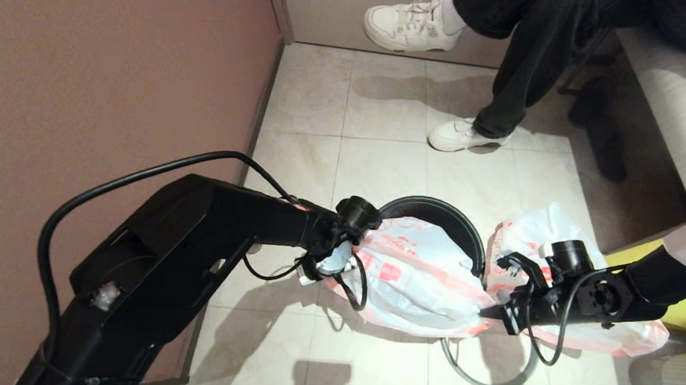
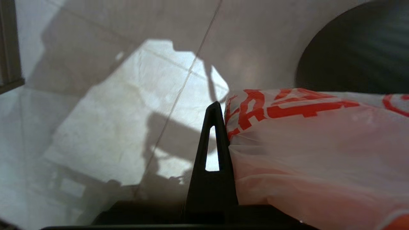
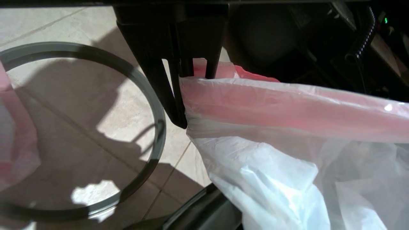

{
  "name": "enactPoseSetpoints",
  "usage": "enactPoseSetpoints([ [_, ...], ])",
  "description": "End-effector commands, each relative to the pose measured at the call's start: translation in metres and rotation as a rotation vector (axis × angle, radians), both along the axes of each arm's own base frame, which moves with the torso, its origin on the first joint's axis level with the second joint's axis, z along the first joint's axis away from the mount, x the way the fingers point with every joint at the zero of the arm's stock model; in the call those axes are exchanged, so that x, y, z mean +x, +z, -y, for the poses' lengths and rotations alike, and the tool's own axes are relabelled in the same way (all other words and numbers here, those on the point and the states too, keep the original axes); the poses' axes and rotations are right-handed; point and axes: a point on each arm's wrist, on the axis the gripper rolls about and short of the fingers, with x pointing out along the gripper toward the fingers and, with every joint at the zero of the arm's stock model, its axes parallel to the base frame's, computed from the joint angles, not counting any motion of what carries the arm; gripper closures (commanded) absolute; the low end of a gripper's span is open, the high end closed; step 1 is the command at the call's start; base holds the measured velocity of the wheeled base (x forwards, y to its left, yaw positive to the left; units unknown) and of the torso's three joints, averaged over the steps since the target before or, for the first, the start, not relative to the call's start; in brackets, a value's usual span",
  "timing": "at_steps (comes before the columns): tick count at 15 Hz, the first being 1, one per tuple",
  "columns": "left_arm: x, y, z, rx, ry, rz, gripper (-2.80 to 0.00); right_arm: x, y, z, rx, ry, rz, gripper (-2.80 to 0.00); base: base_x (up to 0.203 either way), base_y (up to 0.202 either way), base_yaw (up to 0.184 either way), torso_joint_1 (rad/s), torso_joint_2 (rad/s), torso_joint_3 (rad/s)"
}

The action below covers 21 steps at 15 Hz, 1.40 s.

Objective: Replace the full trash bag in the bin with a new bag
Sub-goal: Put the new garbage bag on the trash can

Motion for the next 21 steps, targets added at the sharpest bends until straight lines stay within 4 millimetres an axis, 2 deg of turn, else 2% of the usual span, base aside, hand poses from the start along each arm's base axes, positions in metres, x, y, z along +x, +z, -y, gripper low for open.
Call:
enactPoseSetpoints([
  [1, 0.007, 0.004, 0.000, -0.016, 0.014, 0.025, 0.00, 0.004, 0.000, 0.001, 0.020, -0.021, 0.022, 0.00, 0.000, 0.000, 0.000, 0.000, 0.00, 0.000],
  [4, 0.008, 0.012, 0.001, -0.032, 0.015, 0.049, 0.00, 0.011, 0.007, 0.005, 0.089, -0.054, 0.099, 0.00, 0.000, 0.000, 0.000, 0.000, 0.00, 0.000],
  [10, 0.007, -0.004, 0.000, 0.001, 0.020, 0.013, 0.00, 0.009, 0.003, 0.009, 0.101, -0.052, 0.103, 0.00, 0.000, 0.000, 0.000, 0.000, 0.00, 0.000],
  [11, 0.006, -0.005, 0.000, 0.004, 0.019, 0.010, 0.00, 0.008, 0.003, 0.009, 0.101, -0.053, 0.097, -2.80, 0.000, 0.000, 0.000, 0.000, 0.00, 0.000],
  [12, 0.006, -0.005, 0.000, 0.006, 0.018, 0.008, -2.80, 0.006, 0.002, 0.009, 0.098, -0.049, 0.093, -2.80, 0.000, 0.000, 0.000, 0.000, 0.00, 0.000],
  [15, 0.002, -0.001, 0.001, 0.006, 0.013, 0.008, -2.80, 0.001, 0.009, 0.008, 0.093, -0.031, 0.087, -2.80, 0.000, 0.000, 0.000, 0.000, 0.00, 0.000],
  [18, -0.009, 0.016, 0.003, -0.009, -0.004, 0.024, -2.80, -0.010, 0.032, 0.007, 0.118, 0.013, 0.084, -2.80, 0.000, 0.000, 0.000, 0.000, 0.00, 0.000],
  [21, -0.023, 0.023, 0.002, 0.007, -0.021, -0.009, -2.80, -0.024, 0.050, 0.008, 0.101, 0.038, 0.060, -2.80, 0.000, 0.000, 0.000, 0.000, 0.00, 0.000],
])
